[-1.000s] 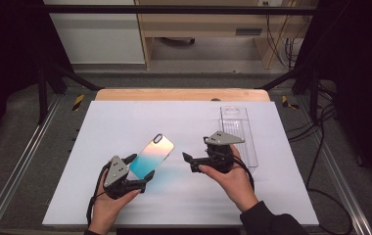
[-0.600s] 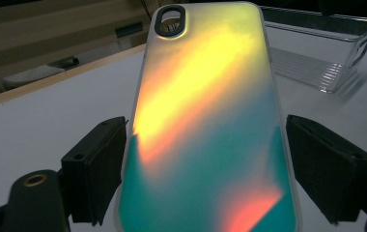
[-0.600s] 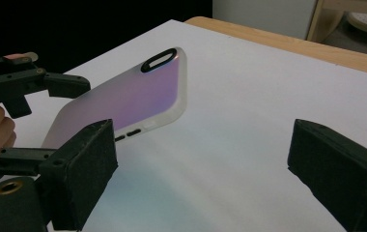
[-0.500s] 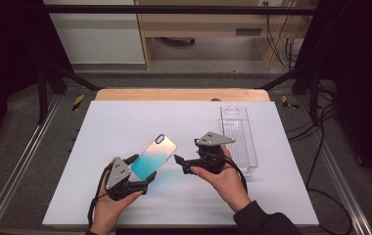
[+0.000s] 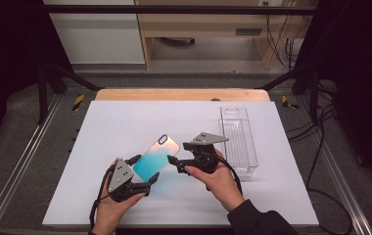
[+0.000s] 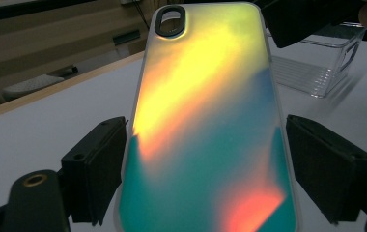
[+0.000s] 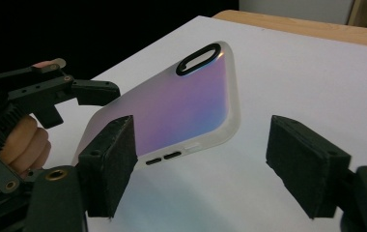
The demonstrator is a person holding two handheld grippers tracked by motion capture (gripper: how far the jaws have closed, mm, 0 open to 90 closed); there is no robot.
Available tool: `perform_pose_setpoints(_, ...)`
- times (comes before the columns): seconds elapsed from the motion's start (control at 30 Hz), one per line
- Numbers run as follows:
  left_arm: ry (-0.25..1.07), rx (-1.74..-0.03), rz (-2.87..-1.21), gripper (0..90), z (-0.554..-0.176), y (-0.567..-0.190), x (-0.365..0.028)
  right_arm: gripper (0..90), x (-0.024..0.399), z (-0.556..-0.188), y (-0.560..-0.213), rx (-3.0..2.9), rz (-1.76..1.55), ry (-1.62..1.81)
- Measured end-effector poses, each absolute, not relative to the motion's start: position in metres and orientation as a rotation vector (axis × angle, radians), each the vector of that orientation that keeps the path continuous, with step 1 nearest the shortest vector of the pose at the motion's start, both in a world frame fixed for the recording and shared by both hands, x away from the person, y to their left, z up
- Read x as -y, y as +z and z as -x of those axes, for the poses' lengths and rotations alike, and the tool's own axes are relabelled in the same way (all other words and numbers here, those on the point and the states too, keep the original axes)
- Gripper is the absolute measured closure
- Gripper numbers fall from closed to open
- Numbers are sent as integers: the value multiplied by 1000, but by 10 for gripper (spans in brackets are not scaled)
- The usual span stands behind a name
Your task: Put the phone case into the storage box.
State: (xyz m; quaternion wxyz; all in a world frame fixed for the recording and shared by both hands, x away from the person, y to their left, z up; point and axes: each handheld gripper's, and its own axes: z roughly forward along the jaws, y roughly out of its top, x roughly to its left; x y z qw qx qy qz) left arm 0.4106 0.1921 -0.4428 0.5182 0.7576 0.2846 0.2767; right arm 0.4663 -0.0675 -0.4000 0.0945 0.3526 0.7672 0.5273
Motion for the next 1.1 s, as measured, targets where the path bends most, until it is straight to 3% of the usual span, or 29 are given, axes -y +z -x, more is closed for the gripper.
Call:
perform_pose_setpoints(0.43,698,-664,-1802,167,-408,-441,-190,436,67,-472,-401,-2302,-1109,1664)
perform_pose_setpoints(1.1,679,-655,-1837,166,-412,-447,-187,599,73,-477,-400,-2300,-1149,1725)
